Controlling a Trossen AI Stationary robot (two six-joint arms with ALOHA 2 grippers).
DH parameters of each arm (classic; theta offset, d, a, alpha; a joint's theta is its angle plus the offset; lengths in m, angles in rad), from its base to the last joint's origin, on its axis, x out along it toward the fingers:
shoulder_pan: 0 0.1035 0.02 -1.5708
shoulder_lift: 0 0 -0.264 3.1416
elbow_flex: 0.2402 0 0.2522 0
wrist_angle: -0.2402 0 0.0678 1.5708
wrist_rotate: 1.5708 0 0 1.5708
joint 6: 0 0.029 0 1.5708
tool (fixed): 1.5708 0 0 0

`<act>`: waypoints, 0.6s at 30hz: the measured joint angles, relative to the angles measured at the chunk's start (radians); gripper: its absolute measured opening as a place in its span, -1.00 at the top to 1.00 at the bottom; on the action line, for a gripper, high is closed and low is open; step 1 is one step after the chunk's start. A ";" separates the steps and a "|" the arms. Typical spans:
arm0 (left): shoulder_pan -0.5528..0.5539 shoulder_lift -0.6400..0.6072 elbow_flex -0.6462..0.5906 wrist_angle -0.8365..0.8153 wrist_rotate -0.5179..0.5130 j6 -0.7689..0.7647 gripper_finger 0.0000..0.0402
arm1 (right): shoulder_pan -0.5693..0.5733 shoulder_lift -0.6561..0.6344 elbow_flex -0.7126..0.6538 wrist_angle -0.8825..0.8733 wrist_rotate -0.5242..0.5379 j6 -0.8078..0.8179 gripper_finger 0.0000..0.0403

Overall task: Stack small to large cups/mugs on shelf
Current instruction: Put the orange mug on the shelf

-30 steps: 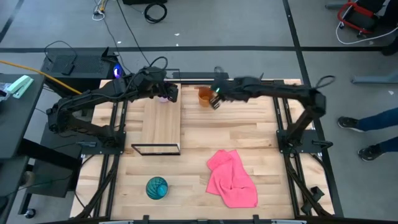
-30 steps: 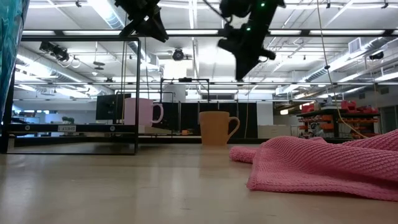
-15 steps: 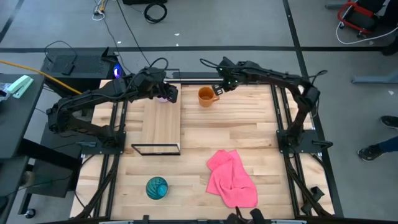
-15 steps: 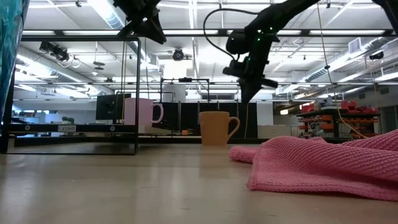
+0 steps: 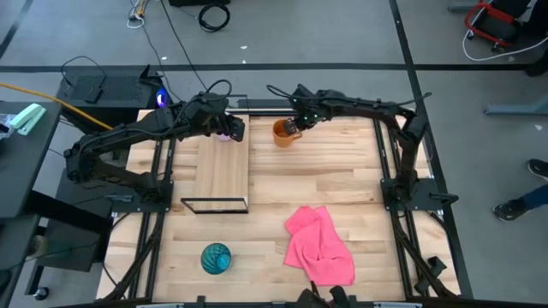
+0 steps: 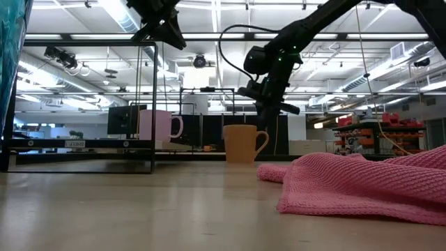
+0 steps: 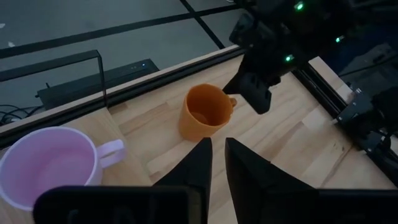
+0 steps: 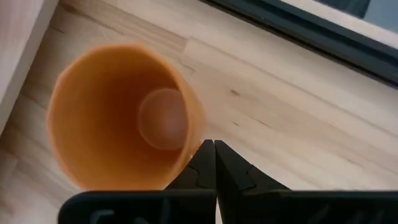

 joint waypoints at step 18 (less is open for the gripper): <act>0.002 0.009 0.000 0.003 -0.020 0.008 0.74 | 0.053 0.034 0.000 0.136 -0.043 0.020 1.00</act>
